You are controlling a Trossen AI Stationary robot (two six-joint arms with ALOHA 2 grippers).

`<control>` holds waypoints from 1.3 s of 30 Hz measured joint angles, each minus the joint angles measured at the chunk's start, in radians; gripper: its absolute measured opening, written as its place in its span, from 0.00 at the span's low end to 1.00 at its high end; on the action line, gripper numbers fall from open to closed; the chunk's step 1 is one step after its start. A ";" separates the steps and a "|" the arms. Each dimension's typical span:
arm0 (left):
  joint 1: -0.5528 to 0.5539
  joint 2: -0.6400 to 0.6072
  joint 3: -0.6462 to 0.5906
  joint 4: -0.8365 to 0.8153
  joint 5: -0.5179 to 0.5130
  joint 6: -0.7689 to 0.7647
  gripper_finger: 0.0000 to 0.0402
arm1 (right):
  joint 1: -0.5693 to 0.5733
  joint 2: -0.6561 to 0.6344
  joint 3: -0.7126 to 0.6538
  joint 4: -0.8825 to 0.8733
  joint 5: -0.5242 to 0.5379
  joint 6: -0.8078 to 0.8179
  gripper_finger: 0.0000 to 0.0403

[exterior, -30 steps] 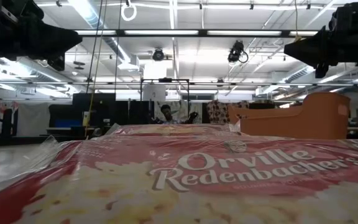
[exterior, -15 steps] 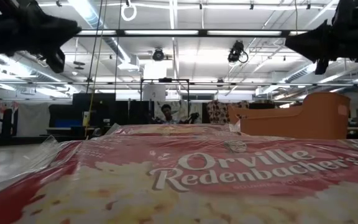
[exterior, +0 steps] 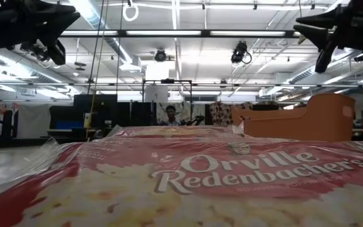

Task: Sort popcorn bags into baskets
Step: Put the red popcorn bag into the orange bin

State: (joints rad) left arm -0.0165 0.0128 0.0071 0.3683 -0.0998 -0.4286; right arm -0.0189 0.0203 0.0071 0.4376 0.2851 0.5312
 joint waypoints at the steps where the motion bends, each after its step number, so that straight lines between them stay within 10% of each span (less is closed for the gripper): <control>1: -0.002 0.000 0.000 0.001 0.004 0.002 0.14 | 0.000 0.008 0.000 -0.005 -0.008 0.001 0.17; 11: -0.045 0.000 0.000 0.103 0.182 0.173 0.14 | -0.032 0.204 0.083 -0.028 -0.158 -0.170 0.17; 29: -0.076 0.297 0.014 0.098 0.025 0.206 0.45 | 0.077 0.912 0.400 -0.285 -0.176 -0.217 0.17; 39: -0.076 0.479 0.069 0.098 0.026 0.204 0.46 | 0.140 1.280 0.676 -0.487 -0.175 -0.146 0.27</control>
State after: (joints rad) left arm -0.0929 0.4913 0.0762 0.4663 -0.0742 -0.2247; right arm 0.1215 1.3004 0.6826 -0.0491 0.1103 0.3854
